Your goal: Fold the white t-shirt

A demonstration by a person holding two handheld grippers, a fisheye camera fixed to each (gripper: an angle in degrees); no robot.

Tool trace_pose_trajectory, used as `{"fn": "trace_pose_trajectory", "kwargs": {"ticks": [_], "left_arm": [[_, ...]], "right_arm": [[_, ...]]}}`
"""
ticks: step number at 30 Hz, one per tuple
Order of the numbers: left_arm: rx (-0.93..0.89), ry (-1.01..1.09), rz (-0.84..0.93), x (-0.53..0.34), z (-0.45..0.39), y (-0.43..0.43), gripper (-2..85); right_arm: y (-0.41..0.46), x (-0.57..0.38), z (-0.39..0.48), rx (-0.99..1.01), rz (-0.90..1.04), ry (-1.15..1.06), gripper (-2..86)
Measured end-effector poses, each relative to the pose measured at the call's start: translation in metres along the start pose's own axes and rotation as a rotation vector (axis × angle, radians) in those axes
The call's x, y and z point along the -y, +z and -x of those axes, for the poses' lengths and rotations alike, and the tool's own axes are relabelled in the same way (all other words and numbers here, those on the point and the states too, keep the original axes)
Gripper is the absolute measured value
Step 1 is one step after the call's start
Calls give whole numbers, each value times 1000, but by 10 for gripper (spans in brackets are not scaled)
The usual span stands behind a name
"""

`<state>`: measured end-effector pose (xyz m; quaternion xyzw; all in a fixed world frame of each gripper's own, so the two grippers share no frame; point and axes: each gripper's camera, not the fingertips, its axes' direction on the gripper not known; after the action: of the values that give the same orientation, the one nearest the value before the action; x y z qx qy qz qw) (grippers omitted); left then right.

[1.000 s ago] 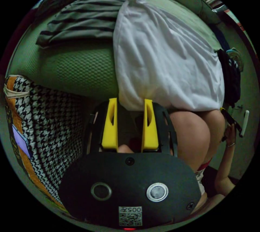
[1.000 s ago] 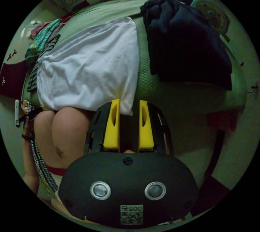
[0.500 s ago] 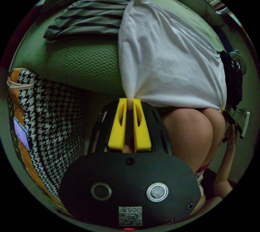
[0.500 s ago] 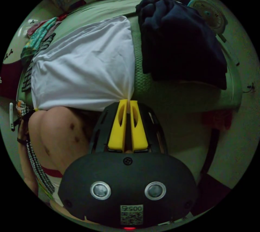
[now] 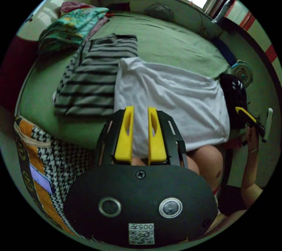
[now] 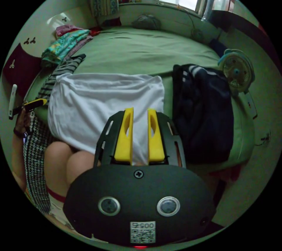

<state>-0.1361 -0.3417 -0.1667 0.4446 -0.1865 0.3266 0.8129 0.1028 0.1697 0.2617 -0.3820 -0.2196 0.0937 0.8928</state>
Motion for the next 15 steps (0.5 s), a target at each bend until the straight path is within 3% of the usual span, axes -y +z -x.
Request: {"fn": "trace_pose_trajectory", "kwargs": {"ticks": [9,15], "left_arm": [[75,-21,72,95,-2,72,85],[93,27,-30,127,0,77,57]], "right_arm": [[104,92,26,-28,183,-34,63],[113,134,22,-7,67,35,61]]}}
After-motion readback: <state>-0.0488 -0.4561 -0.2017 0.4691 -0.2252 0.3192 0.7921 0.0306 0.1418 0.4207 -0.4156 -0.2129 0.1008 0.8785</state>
